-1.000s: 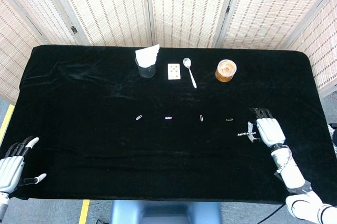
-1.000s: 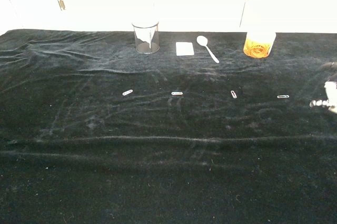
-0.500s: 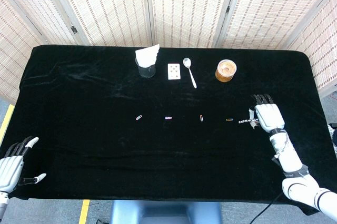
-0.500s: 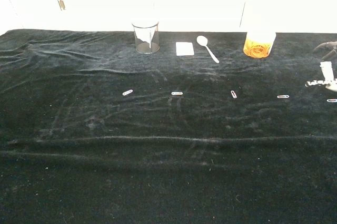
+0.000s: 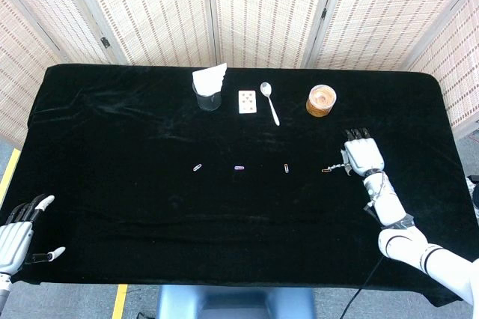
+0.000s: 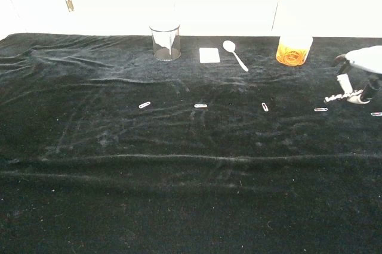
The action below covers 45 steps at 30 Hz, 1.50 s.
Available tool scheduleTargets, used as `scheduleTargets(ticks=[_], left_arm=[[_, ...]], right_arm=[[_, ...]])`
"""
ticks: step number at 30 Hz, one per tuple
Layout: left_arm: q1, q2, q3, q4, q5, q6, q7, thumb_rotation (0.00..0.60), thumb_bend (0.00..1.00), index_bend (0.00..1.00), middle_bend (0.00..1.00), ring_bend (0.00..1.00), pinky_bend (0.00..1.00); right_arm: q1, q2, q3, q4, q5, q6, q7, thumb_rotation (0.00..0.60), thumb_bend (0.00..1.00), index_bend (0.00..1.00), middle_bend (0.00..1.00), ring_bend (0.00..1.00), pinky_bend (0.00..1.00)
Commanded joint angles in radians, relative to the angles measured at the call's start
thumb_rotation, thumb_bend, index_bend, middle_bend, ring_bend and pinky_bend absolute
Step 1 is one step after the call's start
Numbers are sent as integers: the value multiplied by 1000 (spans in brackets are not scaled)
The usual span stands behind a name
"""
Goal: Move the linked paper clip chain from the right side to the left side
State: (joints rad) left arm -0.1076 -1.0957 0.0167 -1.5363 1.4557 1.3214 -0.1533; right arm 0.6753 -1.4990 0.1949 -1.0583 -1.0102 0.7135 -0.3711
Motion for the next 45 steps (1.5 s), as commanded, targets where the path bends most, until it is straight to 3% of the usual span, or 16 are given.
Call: scheduleTargets(ticks=[1,14,22,27,45], left_arm=[[1,1,0,1,0,1,-2,600,151,0,61,125,99],[0,0,-1,2,-2,0,-4,600,151,0,61,125,99],[-1,2,-3,0,-6,-1,-3,600,151,0,61,125,99],[-3,4,-3,1,-9,-8,-10,600,152,0,61,125,98],[20,14,3,18,14,34,-64,600,152,0,61,124,99]], right_arm=[[18,-17,-10,13,16,-11,-27,600,408,767,128,75,0],[35,-3,-37,-17,105,5,-127,600,409,767,127,75,0],[32,47,-18,-129,44,51,-46,600,409,767,127,74,0],[67,35,-11,-157,32,52,-60,600,409,767,127,75,0],[159,-76,-35,-78,139,41,-205,600,409,767,127,76,0]])
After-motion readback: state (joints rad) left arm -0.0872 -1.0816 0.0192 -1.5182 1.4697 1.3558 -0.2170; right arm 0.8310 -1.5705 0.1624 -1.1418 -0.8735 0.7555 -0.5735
